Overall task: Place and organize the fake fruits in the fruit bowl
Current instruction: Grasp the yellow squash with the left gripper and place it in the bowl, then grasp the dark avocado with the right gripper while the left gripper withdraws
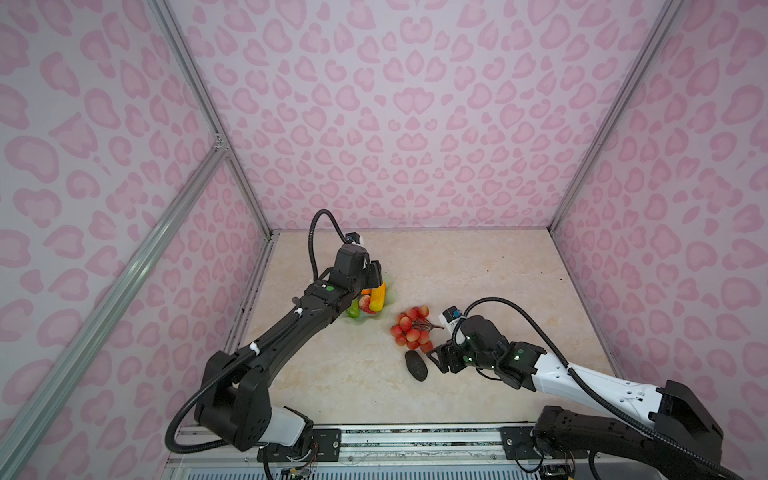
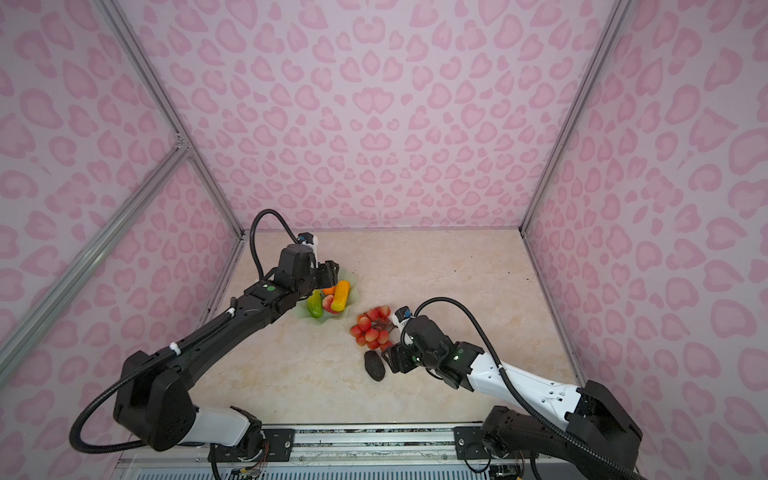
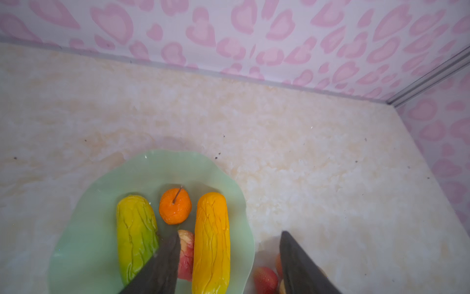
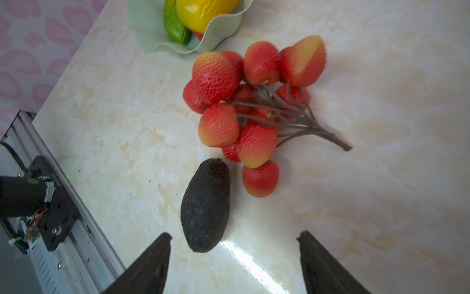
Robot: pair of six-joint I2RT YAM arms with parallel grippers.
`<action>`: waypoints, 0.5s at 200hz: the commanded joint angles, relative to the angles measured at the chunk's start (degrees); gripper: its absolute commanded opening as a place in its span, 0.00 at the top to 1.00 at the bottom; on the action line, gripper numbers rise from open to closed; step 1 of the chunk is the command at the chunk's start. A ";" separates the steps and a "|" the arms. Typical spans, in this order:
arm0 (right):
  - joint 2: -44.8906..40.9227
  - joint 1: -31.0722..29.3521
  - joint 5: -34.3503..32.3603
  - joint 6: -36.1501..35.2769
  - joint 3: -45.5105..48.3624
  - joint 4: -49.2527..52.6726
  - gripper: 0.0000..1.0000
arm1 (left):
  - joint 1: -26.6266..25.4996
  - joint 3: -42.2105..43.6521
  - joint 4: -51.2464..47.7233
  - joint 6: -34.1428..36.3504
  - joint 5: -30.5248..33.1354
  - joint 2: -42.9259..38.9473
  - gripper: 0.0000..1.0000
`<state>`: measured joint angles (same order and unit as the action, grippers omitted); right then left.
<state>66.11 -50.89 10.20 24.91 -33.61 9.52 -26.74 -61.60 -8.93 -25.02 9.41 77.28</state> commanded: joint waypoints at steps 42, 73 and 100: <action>11.27 -6.49 0.18 -0.96 -4.60 1.52 0.31 | 0.11 17.15 6.69 -1.35 13.79 -25.03 0.10; 17.04 -6.76 0.43 -3.50 -8.92 4.02 0.33 | 0.20 26.24 3.08 -3.48 15.73 -35.89 0.05; 21.18 -6.85 -0.36 -4.25 -11.91 5.77 0.36 | 0.20 31.75 -2.82 -6.96 17.91 -44.93 0.03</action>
<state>84.73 -57.65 10.57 22.24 -43.75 12.53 -26.63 -33.10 -7.14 -28.45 23.77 37.85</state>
